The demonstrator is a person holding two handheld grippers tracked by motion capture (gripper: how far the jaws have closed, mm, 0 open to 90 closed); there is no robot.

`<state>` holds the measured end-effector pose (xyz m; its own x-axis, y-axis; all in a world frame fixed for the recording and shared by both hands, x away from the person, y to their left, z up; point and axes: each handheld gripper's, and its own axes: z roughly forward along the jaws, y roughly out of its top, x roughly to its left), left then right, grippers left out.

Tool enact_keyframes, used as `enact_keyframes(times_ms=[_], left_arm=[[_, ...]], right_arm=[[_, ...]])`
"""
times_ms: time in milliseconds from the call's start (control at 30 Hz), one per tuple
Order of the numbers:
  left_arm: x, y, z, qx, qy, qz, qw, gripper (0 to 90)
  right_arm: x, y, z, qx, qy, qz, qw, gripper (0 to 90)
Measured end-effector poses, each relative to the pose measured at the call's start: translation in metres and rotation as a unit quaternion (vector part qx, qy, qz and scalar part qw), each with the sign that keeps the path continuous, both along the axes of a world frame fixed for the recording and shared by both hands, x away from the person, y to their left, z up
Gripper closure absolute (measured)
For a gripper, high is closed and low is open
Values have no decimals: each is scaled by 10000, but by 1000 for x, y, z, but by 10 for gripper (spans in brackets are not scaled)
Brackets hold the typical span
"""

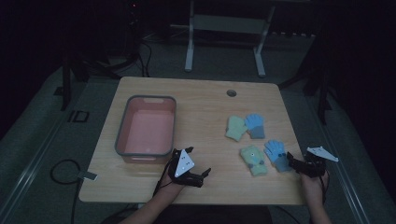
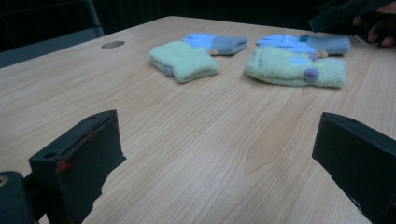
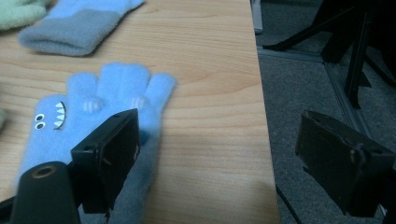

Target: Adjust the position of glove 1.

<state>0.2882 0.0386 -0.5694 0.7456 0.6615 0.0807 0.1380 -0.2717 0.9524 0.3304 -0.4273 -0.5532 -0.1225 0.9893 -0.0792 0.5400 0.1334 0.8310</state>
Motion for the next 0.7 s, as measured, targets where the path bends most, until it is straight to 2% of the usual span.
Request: enact_keyframes(times_ms=[133,167,300,467,600,700], left_arm=[[0,0,0,3,-4,-14,10000,17],[1,2,0,-97,25,-39,9999,17],[2,4,0,-225,107,58,9997,17],[2,3,0,-170,75,50,9998,17],[1,3,0,-200,72,65,9998,17],[0,3,0,-166,-19,32,9999,17]], right_arm=[[0,0,0,-15,30,0,10000,140],[0,0,0,-12,43,-15,10000,139],[1,0,0,-8,125,-45,9999,139],[1,-1,0,65,137,-6,9999,139],[3,-1,-1,118,263,30,9996,139],[1,-1,-1,125,174,27,9998,139]])
